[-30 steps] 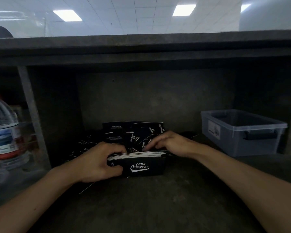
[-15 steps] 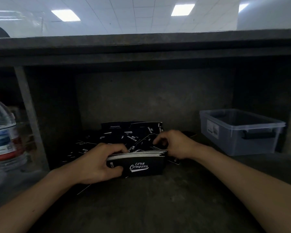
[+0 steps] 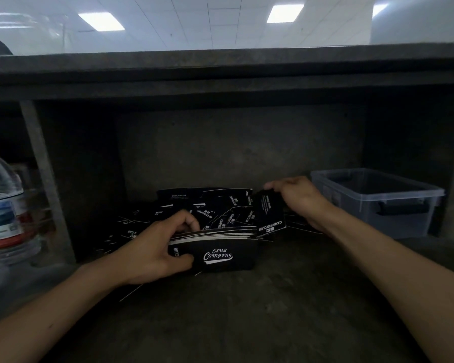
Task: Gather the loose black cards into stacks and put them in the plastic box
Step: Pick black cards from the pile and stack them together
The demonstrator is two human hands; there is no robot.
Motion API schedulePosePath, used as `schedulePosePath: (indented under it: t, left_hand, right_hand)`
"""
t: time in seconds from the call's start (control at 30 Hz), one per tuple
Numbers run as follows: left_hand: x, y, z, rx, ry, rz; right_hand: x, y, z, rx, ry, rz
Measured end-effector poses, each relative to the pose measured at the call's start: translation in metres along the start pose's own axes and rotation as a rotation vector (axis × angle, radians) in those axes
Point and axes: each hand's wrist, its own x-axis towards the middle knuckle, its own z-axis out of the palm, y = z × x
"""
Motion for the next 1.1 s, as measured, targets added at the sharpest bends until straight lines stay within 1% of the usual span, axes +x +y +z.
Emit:
schedulePosePath:
  t: [0.13,0.23,0.3,0.33,0.4,0.47,0.57,0.63,0.77,0.83,0.87,0.9,0.93,0.97,1.0,1.03,1.07,1.1]
  left_hand:
    - [0.0,0.0,-0.001,0.044,0.004,0.007]
    - [-0.001,0.0,-0.002,0.085,-0.013,0.014]
    - [-0.001,-0.001,-0.002,0.097,-0.012,0.01]
    - [-0.001,-0.001,-0.002,0.098,-0.01,0.011]
    - [-0.001,0.0,-0.002,0.098,-0.006,0.016]
    - [-0.001,0.001,-0.002,0.09,-0.004,0.014]
    - [-0.001,0.001,-0.003,0.081,0.002,-0.017]
    - [-0.001,0.001,-0.004,0.072,0.005,-0.039]
    - [-0.001,0.0,-0.004,0.046,0.027,-0.086]
    - [0.0,-0.002,-0.003,0.001,0.03,-0.085]
    - [-0.001,-0.002,-0.002,-0.014,0.027,-0.077]
    - [-0.001,-0.002,-0.002,-0.021,0.019,-0.065]
    - [-0.001,-0.001,-0.001,-0.02,0.01,-0.052]
    - [-0.001,0.0,-0.001,-0.014,0.003,-0.038]
    - [-0.001,0.0,-0.001,-0.005,0.0,-0.023]
    - [-0.001,0.001,0.0,0.008,-0.002,-0.008]
    - [0.0,0.001,0.0,0.019,-0.003,0.003]
    - [0.0,0.001,0.0,0.026,-0.006,0.008]
  right_hand:
    - [0.004,0.003,0.001,-0.016,-0.024,-0.066]
    - [0.004,-0.001,-0.002,0.118,-0.019,-0.023]
    - [0.003,-0.004,-0.005,0.169,-0.016,-0.041]
    - [0.001,-0.005,-0.006,0.159,-0.02,-0.054]
    - [-0.002,-0.004,-0.005,0.041,-0.039,-0.084]
    - [-0.006,-0.002,-0.003,-0.069,-0.088,-0.098]
    - [-0.01,-0.007,-0.005,-0.138,-0.165,-0.121]
    - [-0.014,-0.012,-0.01,-0.17,-0.285,-0.115]
    - [-0.027,-0.018,-0.006,-0.267,-0.642,-0.053]
    - [-0.029,-0.015,0.001,-0.214,-0.766,0.02]
    - [-0.029,-0.013,0.006,-0.168,-0.796,0.046]
    - [-0.029,-0.012,0.011,-0.119,-0.784,0.057]
    - [-0.028,-0.009,0.018,-0.064,-0.714,0.051]
    - [-0.026,-0.006,0.023,-0.036,-0.6,0.009]
    - [-0.024,-0.002,0.027,-0.06,-0.48,-0.074]
    - [-0.022,0.002,0.029,-0.133,-0.391,-0.175]
    - [-0.02,0.006,0.03,-0.243,-0.363,-0.264]
    - [-0.02,0.01,0.03,-0.38,-0.395,-0.32]
